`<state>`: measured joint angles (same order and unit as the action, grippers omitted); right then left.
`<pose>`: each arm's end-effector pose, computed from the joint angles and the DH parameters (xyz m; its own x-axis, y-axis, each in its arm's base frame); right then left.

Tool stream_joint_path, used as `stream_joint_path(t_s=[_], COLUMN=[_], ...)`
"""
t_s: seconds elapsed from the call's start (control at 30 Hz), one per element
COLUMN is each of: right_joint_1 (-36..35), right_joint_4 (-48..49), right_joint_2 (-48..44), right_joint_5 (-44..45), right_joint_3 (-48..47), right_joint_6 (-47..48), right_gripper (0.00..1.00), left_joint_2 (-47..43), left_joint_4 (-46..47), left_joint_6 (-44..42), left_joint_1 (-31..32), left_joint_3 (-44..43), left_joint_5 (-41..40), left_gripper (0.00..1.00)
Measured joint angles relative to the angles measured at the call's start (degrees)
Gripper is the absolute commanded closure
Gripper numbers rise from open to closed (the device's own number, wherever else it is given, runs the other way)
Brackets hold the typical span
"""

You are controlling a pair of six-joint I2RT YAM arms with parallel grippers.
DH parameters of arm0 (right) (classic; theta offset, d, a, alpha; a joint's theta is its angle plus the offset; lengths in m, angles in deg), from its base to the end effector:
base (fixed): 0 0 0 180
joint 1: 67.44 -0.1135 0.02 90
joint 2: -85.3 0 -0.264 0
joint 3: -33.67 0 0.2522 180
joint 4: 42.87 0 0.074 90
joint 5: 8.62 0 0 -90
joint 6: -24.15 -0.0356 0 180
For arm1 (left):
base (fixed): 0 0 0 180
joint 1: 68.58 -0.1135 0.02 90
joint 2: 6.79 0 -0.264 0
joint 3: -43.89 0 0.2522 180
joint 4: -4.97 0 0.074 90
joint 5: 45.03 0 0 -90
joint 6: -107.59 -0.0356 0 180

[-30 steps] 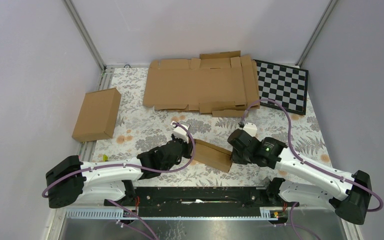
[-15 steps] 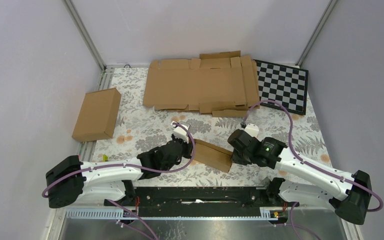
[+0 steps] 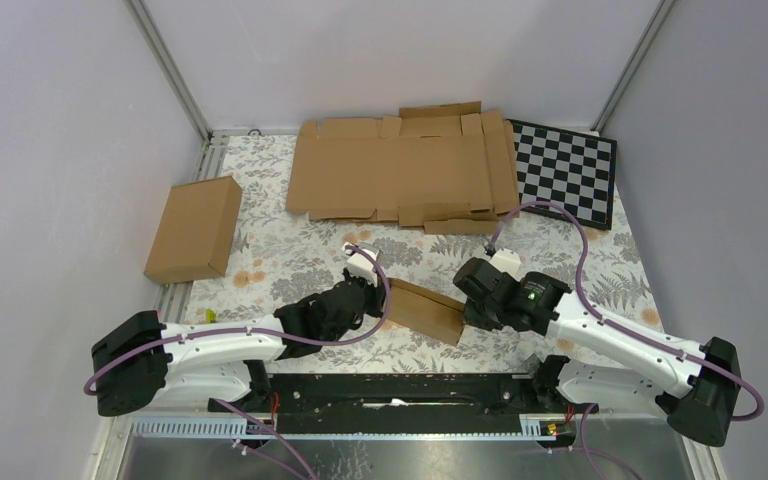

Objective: Fold the paper box

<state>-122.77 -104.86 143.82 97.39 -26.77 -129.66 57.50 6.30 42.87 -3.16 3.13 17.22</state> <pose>0.1151 0.1492 0.2533 -0.8567 0.2776 -0.4347 0.1280 0.9309 0.3422 0.1126 -0.2063 0.2108 -0.4092 -0.0139 -0.9123 0.4985 0.8341 -0.2363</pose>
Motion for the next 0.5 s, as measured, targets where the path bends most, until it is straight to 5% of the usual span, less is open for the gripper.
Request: stream_joint_path(t_s=[0.5], right_joint_1=[0.0], right_joint_4=[0.04], right_joint_2=[1.27], right_joint_5=[-0.02], right_joint_3=[-0.31], right_joint_6=[-2.21], right_gripper=[0.86], left_joint_2=[0.02], left_joint_4=[0.02], left_joint_6=[0.0], left_joint_1=[0.2], left_joint_3=[0.0], left_joint_5=[-0.22], left_gripper=[1.0])
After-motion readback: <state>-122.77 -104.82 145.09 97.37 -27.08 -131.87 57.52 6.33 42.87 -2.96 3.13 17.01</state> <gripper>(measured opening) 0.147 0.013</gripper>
